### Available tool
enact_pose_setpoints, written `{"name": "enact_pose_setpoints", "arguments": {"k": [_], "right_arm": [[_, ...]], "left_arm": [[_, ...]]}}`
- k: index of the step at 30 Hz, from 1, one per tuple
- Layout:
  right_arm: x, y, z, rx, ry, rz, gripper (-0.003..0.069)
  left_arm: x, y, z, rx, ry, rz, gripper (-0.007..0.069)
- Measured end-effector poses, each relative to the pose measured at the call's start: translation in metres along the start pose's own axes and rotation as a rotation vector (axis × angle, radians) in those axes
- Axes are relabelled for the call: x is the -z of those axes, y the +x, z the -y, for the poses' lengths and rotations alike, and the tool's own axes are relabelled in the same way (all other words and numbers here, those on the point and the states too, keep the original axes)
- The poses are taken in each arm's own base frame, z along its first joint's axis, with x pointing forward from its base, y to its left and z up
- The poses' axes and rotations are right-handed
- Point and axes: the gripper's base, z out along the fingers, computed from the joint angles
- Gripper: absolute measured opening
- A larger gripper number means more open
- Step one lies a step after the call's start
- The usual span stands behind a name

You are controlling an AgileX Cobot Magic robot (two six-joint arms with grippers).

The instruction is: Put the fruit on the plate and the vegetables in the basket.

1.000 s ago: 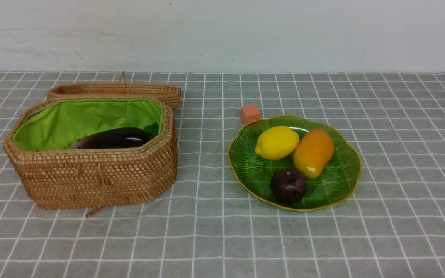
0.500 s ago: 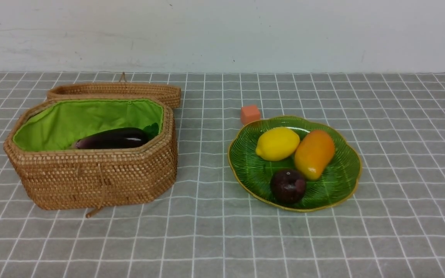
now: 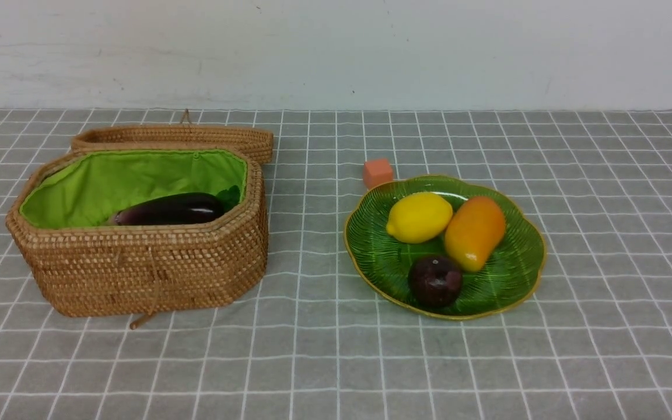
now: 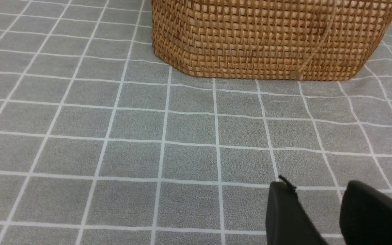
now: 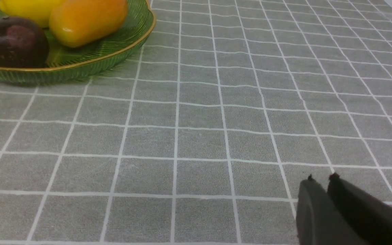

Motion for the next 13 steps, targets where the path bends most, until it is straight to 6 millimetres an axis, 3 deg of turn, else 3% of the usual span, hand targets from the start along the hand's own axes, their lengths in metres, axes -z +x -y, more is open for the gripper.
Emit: {"name": "enact_pose_setpoints", "arguments": {"k": [13], "right_arm": [[0.0000, -0.0001, 0.0000, 0.000, 0.000, 0.001, 0.0086]], "left_arm": [[0.0000, 0.0000, 0.0000, 0.000, 0.000, 0.000, 0.0239]]}}
